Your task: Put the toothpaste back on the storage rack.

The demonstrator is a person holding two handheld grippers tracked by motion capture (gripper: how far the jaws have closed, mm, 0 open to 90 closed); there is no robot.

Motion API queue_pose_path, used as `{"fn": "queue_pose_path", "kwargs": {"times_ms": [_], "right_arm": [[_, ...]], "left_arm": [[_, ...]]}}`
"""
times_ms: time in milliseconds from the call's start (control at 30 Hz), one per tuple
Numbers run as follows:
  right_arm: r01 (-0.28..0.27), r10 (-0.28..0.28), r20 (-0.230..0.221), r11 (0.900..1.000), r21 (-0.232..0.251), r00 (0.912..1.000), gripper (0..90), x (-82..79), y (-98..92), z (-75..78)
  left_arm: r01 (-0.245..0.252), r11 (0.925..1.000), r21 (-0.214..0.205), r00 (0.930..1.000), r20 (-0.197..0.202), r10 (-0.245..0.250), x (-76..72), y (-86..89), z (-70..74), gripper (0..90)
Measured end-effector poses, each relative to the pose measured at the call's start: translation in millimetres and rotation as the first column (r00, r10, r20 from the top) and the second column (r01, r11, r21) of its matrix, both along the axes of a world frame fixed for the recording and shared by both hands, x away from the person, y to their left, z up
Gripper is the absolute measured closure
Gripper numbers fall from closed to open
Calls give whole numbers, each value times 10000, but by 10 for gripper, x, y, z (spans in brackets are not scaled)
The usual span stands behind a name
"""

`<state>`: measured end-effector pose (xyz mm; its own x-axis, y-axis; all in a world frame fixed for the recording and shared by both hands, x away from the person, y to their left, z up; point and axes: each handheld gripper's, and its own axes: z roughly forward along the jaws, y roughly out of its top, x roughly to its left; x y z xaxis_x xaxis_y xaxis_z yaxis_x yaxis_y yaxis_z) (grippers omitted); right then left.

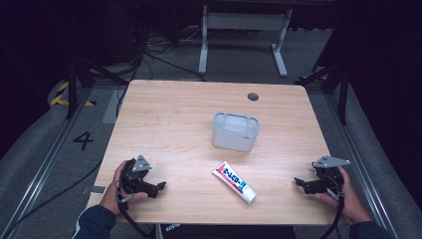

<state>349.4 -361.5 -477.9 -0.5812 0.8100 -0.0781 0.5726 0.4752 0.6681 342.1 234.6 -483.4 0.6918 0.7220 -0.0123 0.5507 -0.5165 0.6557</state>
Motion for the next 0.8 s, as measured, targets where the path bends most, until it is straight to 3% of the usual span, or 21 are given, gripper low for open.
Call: {"fn": "queue_pose_path", "kwargs": {"times_ms": [67,100,167,233,400,800], "right_arm": [[-58,57,-103,9999,-127,9999,94,0,-4,15],[-167,165,-168,9998,-126,9997,164,-4,-11,31],[-178,177,-202,9998,-47,9996,183,-5,-13,41],[-178,175,-196,9997,-174,9997,169,-4,-7,52],[-312,314,-210,9994,112,9993,194,-26,31,127],[-1039,1037,82,9939,367,9946,228,-96,317,372]], "left_arm": [[-1,10000,5,10000,-2,1,-1,-1,1,1],[15,10000,7,10000,11,-15,-1,-1,0,4],[11,10000,17,10000,23,-11,0,0,0,4],[15,10000,19,10000,22,-15,0,0,1,4],[26,10000,8,10000,9,-26,0,0,1,4],[6,10000,30,10000,92,-6,0,3,0,5]]}}
